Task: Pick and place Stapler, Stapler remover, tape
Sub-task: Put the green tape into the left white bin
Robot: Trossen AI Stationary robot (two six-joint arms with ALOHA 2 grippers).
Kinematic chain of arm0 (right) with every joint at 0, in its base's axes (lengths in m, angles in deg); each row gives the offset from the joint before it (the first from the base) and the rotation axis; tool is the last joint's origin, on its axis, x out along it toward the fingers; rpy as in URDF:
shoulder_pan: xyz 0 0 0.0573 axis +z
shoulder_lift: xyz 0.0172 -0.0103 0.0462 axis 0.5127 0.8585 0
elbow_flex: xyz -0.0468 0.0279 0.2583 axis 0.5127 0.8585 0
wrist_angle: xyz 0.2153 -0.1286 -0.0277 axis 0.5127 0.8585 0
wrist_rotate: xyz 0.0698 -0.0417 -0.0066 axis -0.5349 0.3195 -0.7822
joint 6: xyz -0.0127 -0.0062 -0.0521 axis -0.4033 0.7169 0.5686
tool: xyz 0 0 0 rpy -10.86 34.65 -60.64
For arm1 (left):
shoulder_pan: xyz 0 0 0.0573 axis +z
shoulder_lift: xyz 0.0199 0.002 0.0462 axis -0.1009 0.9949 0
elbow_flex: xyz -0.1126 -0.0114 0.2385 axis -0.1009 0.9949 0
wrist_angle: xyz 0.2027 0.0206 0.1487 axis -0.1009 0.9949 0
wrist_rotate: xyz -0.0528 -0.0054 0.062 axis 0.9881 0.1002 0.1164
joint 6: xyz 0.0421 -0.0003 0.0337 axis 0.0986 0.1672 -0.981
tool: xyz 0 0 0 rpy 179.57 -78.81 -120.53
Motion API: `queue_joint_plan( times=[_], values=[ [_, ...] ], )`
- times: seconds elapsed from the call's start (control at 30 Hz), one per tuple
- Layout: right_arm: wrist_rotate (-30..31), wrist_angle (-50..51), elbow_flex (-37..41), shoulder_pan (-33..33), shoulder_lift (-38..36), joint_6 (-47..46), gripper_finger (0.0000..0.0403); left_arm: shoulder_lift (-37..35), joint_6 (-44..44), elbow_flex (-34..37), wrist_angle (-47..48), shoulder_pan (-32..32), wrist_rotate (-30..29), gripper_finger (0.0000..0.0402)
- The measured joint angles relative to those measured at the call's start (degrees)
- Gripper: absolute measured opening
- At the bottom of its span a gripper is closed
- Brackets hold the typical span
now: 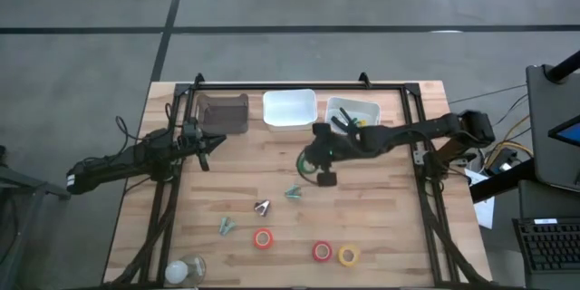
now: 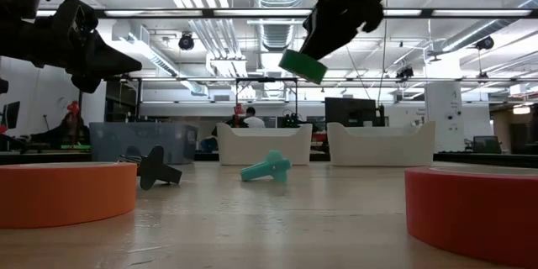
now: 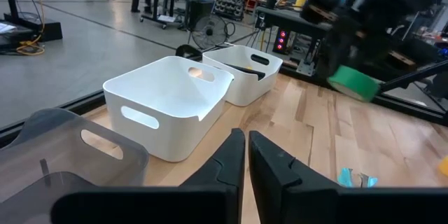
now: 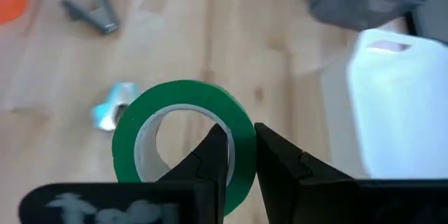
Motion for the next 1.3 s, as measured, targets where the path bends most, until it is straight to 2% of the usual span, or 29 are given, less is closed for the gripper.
queue_joint_plan(
  times=[0.57,0.73,0.97,1.3],
  values=[
    [-0.2,-8.0,0.0,-19.8,0.8,1.8,0.0057,0.0,0.0,0.0,0.0,0.0,0.0,0.0024],
    [-3.5,-8.3,-2.7,-24.8,4.4,0.0,0.0057,0.0,0.0,0.0,0.0,0.0,0.0,0.0024],
    [-4.7,-6.0,-8.5,-28.0,10.3,-0.8,0.0057,0.0,0.0,0.0,0.0,0.0,0.0,0.0023],
    [-4.7,1.1,-15.5,-28.3,18.9,-1.8,0.0057,0.0,0.0,0.0,0.0,0.0,0.0,0.0023]
  ],
)
